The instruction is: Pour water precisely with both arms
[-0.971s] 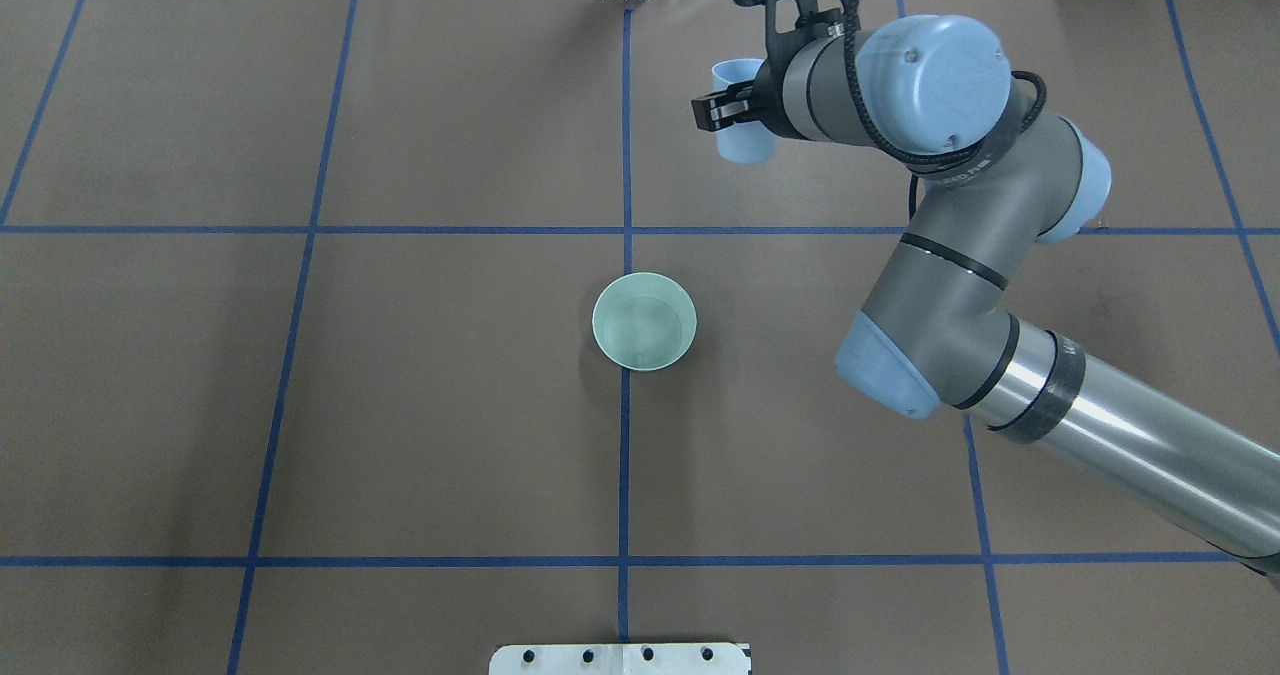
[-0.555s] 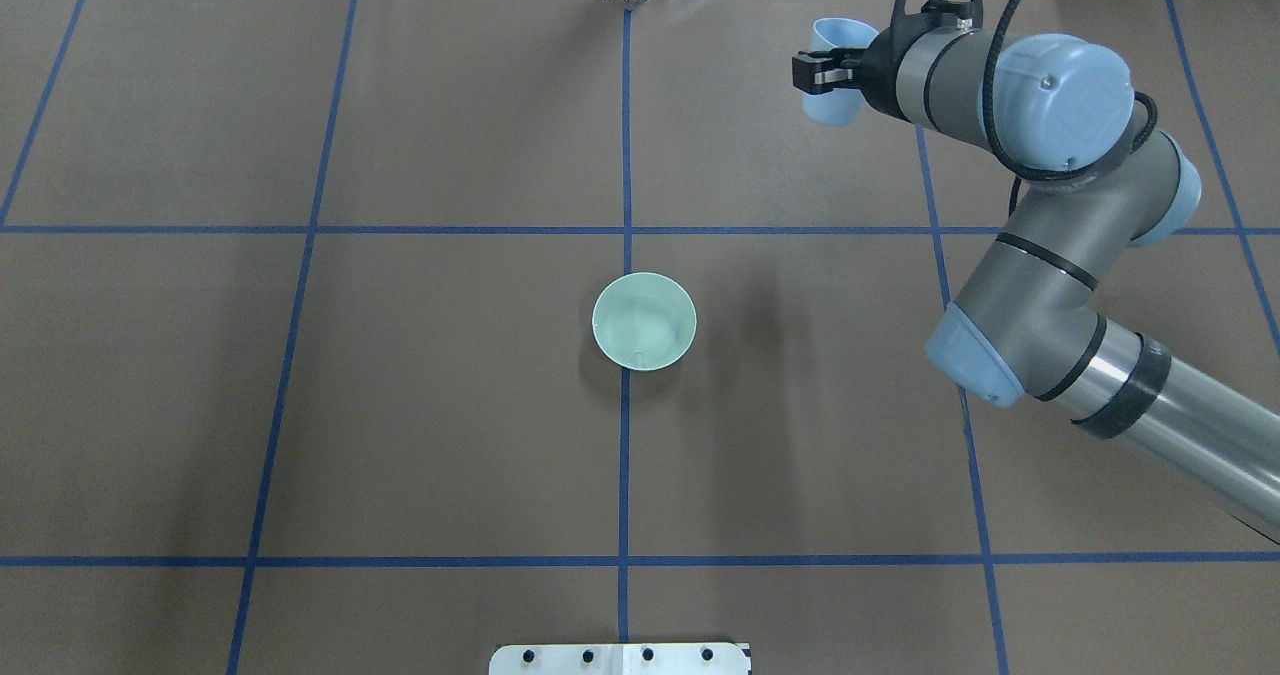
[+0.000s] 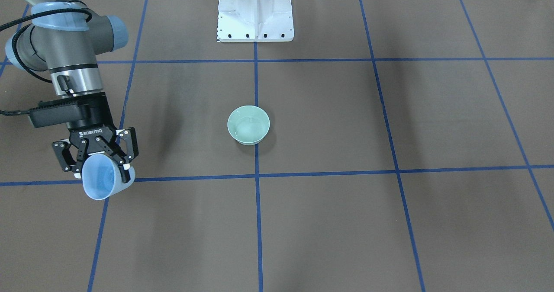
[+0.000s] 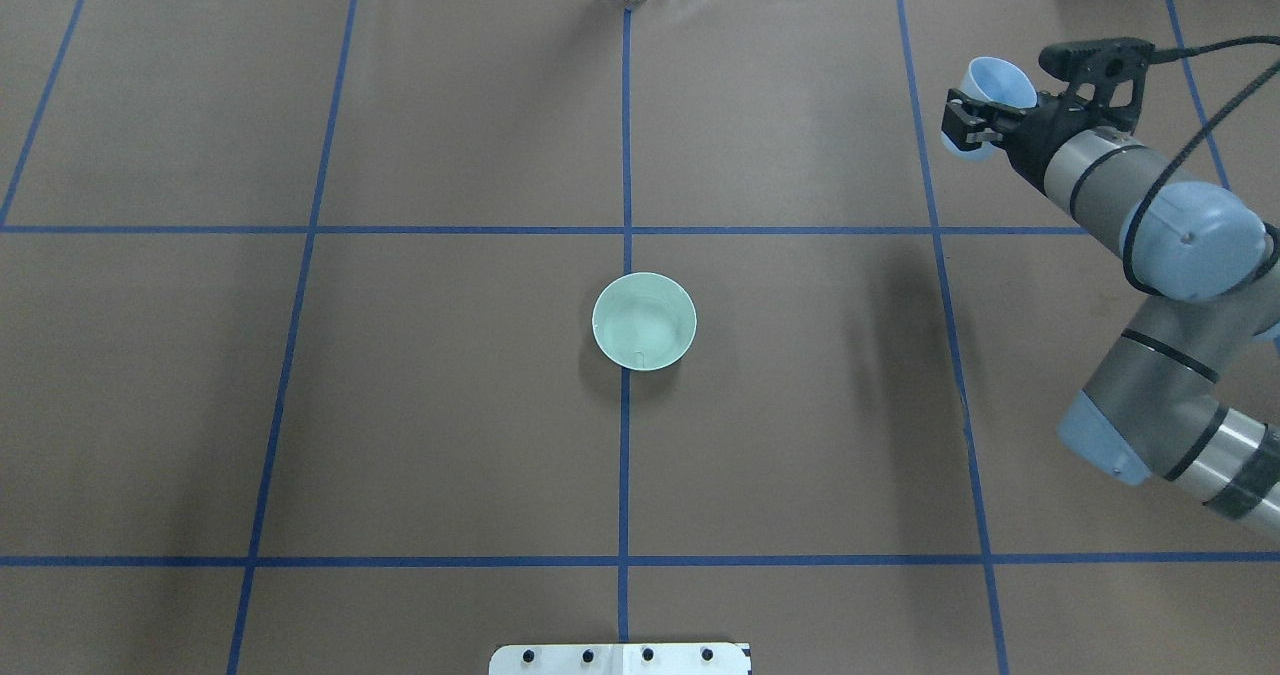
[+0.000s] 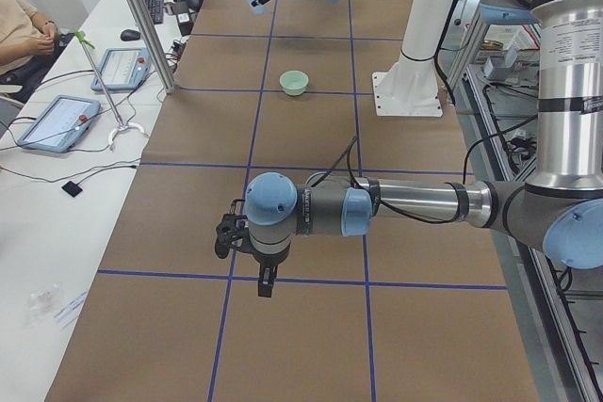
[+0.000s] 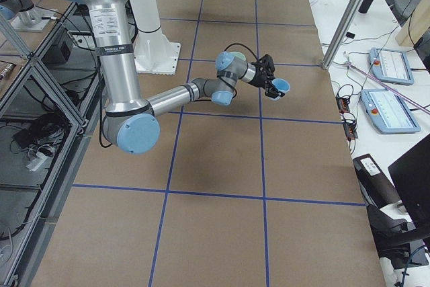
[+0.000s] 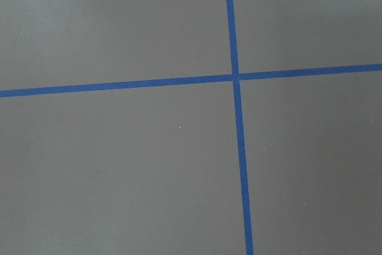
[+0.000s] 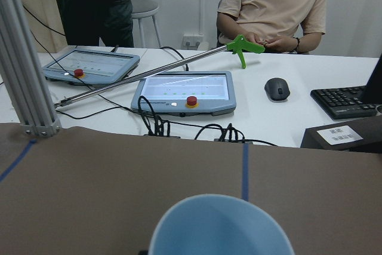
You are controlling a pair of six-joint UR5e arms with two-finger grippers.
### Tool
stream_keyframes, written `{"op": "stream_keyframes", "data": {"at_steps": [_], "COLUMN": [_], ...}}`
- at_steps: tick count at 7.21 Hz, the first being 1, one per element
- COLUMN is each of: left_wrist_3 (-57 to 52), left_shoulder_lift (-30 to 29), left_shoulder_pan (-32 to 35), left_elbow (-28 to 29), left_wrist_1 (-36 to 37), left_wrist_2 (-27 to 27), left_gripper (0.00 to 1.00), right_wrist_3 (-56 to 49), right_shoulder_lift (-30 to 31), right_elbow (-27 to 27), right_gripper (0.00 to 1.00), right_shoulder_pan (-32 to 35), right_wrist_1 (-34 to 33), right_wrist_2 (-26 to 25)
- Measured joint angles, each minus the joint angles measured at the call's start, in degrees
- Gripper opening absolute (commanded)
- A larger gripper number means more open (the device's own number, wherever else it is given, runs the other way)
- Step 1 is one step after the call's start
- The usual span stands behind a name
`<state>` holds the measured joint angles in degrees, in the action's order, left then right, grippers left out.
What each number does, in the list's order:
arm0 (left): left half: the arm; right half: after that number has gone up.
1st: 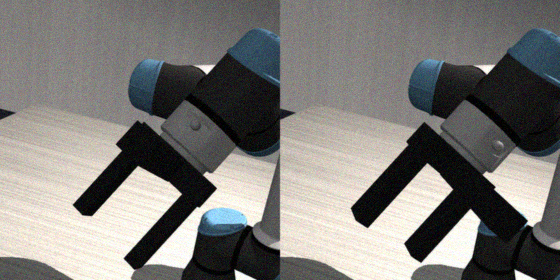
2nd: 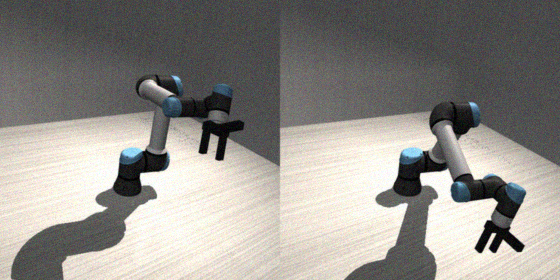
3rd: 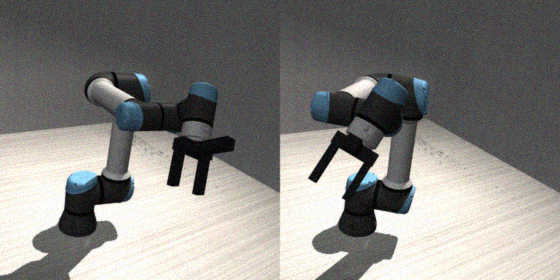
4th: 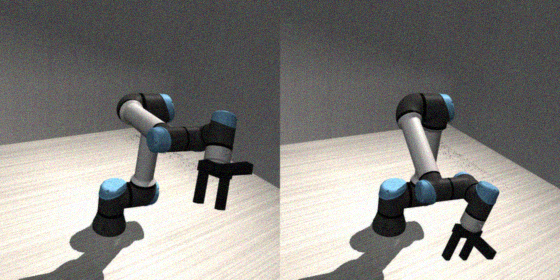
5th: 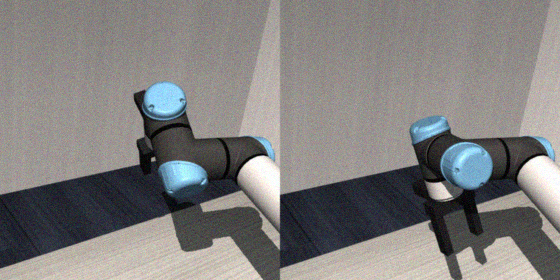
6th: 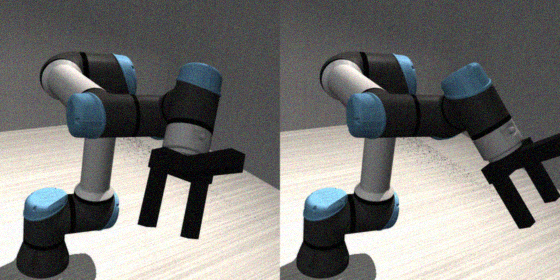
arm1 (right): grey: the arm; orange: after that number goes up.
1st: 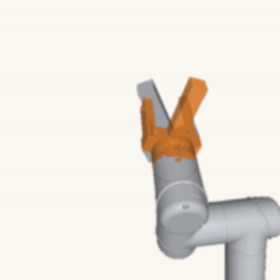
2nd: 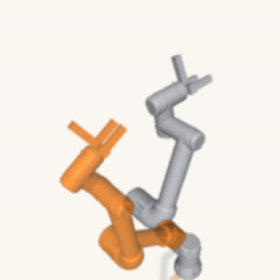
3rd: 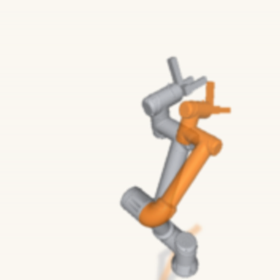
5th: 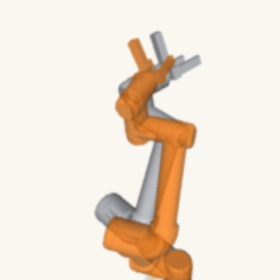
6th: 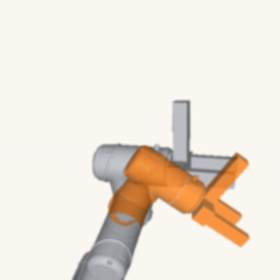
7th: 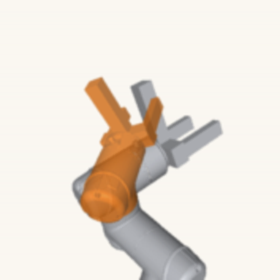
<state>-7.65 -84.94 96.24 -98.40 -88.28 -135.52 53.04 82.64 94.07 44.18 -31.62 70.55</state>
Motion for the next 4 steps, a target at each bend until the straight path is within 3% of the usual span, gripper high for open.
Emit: {"op": "stream_keyframes", "data": {"at_steps": [2,4], "left_wrist_3": [0.00,0.00], "left_shoulder_lift": [-0.17,-0.22], "left_shoulder_pan": [0.00,0.00], "left_elbow": [-0.09,-0.37], "left_wrist_1": [-0.01,0.02], "left_wrist_2": [0.00,-0.01], "left_gripper": [1.00,1.00], "right_wrist_3": [-0.14,-0.55], "right_shoulder_lift": [5.45,7.68], "right_elbow": [-8.17,-15.72], "right_gripper": [0.00,0.00], "right_shoulder_pan": [-2.03,-7.38], "right_wrist_1": [13.74,22.93], "right_wrist_2": [-4.44,-12.07]}}
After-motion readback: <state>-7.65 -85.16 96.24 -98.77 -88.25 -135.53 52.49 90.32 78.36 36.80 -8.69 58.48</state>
